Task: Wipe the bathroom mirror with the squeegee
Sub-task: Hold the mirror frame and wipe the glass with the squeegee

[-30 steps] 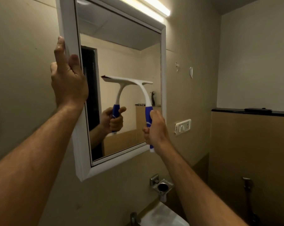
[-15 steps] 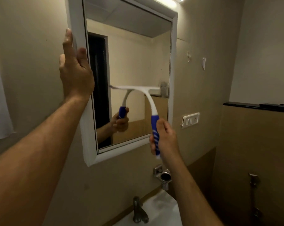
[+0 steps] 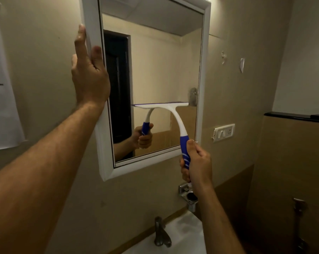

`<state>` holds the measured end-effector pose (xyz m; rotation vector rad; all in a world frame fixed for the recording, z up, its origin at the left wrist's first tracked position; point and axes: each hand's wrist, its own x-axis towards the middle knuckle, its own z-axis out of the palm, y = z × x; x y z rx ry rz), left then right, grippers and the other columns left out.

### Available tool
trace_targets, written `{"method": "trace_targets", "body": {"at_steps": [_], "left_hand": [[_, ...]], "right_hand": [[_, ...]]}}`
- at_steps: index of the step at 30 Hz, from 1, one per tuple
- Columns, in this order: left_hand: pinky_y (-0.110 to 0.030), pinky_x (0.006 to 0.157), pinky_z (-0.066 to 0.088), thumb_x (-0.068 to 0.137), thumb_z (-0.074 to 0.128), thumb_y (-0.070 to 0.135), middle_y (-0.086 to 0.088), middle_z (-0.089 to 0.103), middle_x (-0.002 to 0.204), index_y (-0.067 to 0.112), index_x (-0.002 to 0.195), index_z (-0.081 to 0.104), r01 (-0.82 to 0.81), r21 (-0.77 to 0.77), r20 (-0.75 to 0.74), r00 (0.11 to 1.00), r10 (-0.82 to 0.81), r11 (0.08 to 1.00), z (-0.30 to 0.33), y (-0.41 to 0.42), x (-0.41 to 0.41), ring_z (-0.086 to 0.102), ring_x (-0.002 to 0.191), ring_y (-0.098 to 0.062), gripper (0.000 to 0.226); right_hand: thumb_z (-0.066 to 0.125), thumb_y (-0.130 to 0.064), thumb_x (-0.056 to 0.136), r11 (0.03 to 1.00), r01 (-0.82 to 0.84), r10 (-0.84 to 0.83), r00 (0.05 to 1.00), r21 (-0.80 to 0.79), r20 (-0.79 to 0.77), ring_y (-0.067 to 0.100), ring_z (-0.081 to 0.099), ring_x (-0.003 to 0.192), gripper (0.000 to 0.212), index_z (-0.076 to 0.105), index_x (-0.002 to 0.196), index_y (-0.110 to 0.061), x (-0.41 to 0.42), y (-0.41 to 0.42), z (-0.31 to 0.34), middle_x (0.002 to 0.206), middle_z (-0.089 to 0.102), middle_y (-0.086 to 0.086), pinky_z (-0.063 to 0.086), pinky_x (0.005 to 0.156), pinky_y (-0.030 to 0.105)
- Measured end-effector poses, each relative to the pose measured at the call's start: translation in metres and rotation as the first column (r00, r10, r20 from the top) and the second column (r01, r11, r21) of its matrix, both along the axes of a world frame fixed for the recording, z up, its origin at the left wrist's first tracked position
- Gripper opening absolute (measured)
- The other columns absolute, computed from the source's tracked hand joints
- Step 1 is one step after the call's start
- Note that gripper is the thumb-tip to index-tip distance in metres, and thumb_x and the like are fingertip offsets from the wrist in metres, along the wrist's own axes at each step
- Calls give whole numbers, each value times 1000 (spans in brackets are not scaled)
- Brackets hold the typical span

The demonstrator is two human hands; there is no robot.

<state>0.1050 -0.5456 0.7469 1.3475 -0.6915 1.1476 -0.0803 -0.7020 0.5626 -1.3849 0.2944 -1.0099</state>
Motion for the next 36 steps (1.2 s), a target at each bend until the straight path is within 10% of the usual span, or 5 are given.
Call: {"method": "trace_targets", "body": {"at_steps": [4,16,24,31,36], "left_hand": [[13,71,28,104,33,40,-2,48,143,23,152,26,-7,-4,13,1000,7,1000,1,0,0,46,109,3,52],[-32,85,52,104,30,41,-15,56,132,24,153,24,-21,27,8,1000,21,999,1,0,1,62,107,-27,52],[-43,83,54,104,30,41,-20,57,130,24,153,23,-18,32,-12,1000,19,999,1,0,3,63,105,-34,52],[-39,82,55,103,32,43,-21,56,131,22,150,27,33,28,-31,999,-32,999,-1,1,1,63,109,-33,51],[-1,53,42,102,35,45,-14,63,119,18,144,35,49,0,-24,999,-48,999,-18,0,2,65,86,-17,49]], "right_hand": [[47,-41,97,999,1,3,997,-42,79,3,53,46,13,59,102,-41,7,0,31,82,60,8,40,38,18],[44,-36,99,995,-83,83,996,53,-12,12,50,45,34,57,127,-22,5,-4,-25,61,61,-1,40,40,24],[46,-38,98,996,-94,93,980,2,177,9,51,46,20,55,116,-36,15,0,45,69,63,1,39,38,22],[50,-43,94,999,-15,11,992,32,128,15,54,47,11,59,99,-44,13,9,2,70,69,2,40,37,24],[54,-49,86,1000,-3,4,990,-4,140,15,55,46,17,61,99,-40,9,0,13,80,71,8,41,38,24]]}}
